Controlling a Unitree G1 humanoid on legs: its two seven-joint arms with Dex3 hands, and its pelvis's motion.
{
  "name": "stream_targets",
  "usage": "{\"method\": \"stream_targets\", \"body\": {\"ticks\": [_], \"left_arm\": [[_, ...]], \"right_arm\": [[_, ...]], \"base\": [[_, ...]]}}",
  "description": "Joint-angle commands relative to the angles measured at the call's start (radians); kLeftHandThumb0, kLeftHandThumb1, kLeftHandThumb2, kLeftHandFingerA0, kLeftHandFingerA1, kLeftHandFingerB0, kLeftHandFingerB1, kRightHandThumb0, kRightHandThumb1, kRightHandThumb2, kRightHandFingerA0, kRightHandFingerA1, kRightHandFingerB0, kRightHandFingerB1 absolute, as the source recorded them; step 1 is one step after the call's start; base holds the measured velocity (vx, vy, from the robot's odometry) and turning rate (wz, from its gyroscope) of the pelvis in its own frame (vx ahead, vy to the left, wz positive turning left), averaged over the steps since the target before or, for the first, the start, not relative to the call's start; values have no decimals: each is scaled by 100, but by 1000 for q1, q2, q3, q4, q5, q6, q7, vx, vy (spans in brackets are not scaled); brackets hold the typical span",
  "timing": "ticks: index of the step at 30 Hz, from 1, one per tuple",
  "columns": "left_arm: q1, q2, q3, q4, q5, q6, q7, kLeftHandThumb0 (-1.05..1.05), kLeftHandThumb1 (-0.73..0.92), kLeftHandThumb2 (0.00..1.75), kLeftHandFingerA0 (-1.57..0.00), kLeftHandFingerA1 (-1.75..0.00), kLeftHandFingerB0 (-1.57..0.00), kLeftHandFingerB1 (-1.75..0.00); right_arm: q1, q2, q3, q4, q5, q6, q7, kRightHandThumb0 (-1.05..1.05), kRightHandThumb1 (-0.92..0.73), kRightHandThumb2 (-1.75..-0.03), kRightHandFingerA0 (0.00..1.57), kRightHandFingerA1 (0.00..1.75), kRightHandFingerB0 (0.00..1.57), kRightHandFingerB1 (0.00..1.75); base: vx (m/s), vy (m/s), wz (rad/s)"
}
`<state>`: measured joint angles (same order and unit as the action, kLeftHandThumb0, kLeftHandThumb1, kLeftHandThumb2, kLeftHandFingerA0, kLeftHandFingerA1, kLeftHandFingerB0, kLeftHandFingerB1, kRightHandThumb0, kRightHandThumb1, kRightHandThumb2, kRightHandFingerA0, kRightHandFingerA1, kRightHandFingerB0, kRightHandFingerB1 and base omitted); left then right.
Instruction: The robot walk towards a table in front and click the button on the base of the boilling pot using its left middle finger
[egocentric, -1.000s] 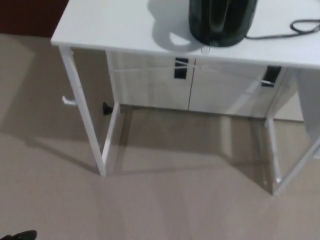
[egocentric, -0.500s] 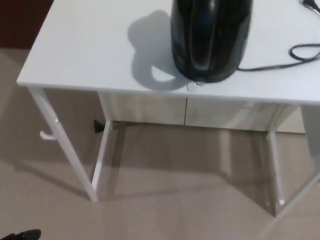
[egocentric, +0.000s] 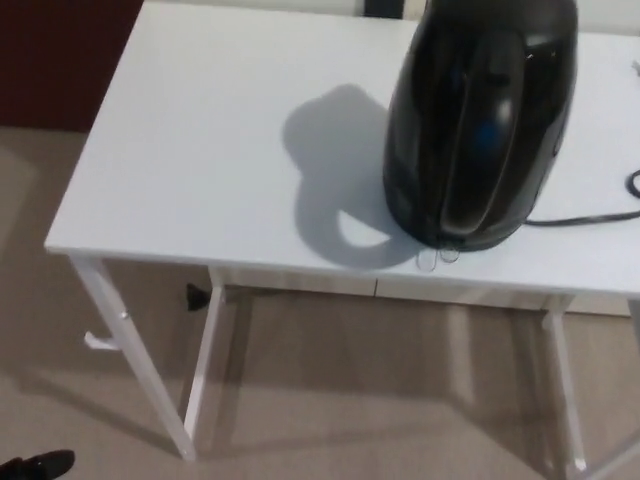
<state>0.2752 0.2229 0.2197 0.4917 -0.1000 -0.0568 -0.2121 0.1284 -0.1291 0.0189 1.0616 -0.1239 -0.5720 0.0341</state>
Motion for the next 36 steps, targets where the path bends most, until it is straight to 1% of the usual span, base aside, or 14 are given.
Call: {"method": "stream_targets", "body": {"ticks": [1, 5, 7, 17, 22, 28, 32, 36], "left_arm": [[5, 9, 0, -2, 3, 19, 7, -16, 49, 55, -65, -45, -62, -40], [-2, 10, -2, -2, 4, 10, 11, -15, 48, 55, -65, -44, -63, -40], [-16, 13, -6, 6, 4, 0, 4, -16, 49, 55, -63, -45, -61, -40], [-27, 26, -14, 16, 24, 9, 21, -17, 49, 55, -64, -44, -62, -40], [-37, 30, -11, 43, 16, -18, 12, -16, 49, 55, -66, -45, -63, -40], [-39, 35, -14, 36, 25, -2, 23, -18, 47, 54, -67, -44, -64, -40], [-50, 34, -9, 47, 17, -23, 16, -15, 48, 54, -67, -46, -64, -40], [-44, 38, -18, 46, 33, -27, 21, -18, 47, 54, -66, -44, -65, -40]], "right_arm": [[2, -17, 7, -1, -15, 15, -19, -29, -63, -58, 74, 54, 56, 45], [-13, -16, 5, 1, -9, 23, -17, -28, -62, -58, 74, 55, 55, 45], [-29, -19, 0, 6, -2, 30, -9, -29, -62, -58, 74, 55, 56, 45], [-37, -21, 16, -1, -19, 28, -22, -31, -62, -58, 74, 54, 56, 45], [-39, -17, 18, -7, -23, 32, -24, -30, -62, -58, 74, 56, 56, 45], [-46, -23, 37, -5, -52, 29, -46, -31, -63, -59, 76, 55, 57, 45], [-65, -22, 41, 4, -48, 30, -41, -30, -63, -58, 75, 55, 56, 46], [-72, -22, 44, 13, -49, 36, -43, -30, -64, -59, 75, 54, 56, 45]], "base": [[117, -219, -10], [160, -240, -5], [30, -120, -2], [32, 51, -1], [74, 132, 2], [0, 0, 0], [0, 0, 0], [0, 0, 0]]}}
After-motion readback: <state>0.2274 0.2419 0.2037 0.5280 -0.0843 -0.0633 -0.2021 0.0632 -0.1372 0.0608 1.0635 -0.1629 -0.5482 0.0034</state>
